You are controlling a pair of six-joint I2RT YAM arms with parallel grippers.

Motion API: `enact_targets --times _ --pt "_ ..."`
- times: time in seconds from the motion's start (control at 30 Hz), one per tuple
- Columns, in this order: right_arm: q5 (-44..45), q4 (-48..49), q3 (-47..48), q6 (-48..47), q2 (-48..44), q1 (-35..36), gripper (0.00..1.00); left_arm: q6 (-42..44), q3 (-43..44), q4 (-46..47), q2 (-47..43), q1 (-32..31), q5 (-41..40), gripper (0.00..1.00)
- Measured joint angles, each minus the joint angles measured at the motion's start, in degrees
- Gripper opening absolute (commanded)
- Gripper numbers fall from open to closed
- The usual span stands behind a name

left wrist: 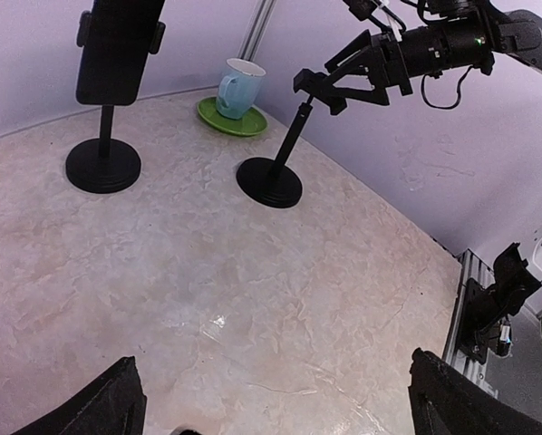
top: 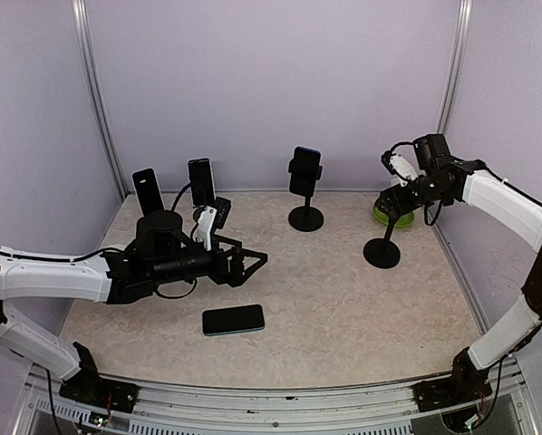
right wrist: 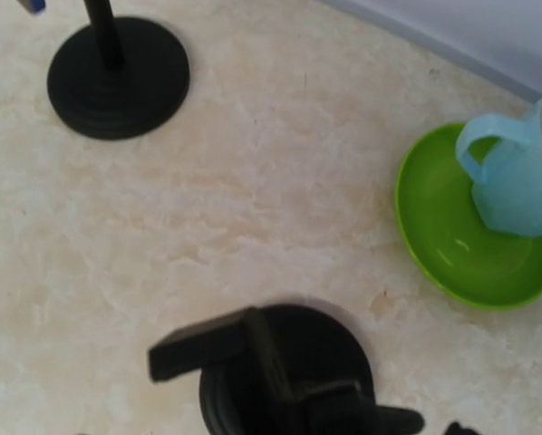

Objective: Place the phone on the phone stand
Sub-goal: Pick up the phone stand at the corner of the board.

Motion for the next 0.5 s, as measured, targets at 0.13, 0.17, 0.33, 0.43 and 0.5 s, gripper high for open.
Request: enact_targets --times 0.13,0.17,0.33,0.43,0.5 --pt "0.6 -1.2 0.4 -0.5 1.0 0.0 0.83 0.0 0.1 0.0 0.7 0.0 0.4 0.99" --pt "0.9 -1.3 0.6 -0.6 1.4 0.0 0.82 0.0 0.2 0.0 0.8 0.0 0.6 0.99" --pt "2.6 -1.5 1.4 -1.2 3.9 0.0 0.77 0.0 0.9 0.3 1.7 0.0 1.2 0.99" --pt "3.4 -1.4 1.5 -1.3 5.2 0.0 0.70 -0.1 0.9 1.0 2.4 0.0 1.6 0.99" --pt "4.0 -1.3 1.6 -1.4 5.5 0.0 0.67 -0.5 0.9 1.3 3.0 0.0 2.0 0.99"
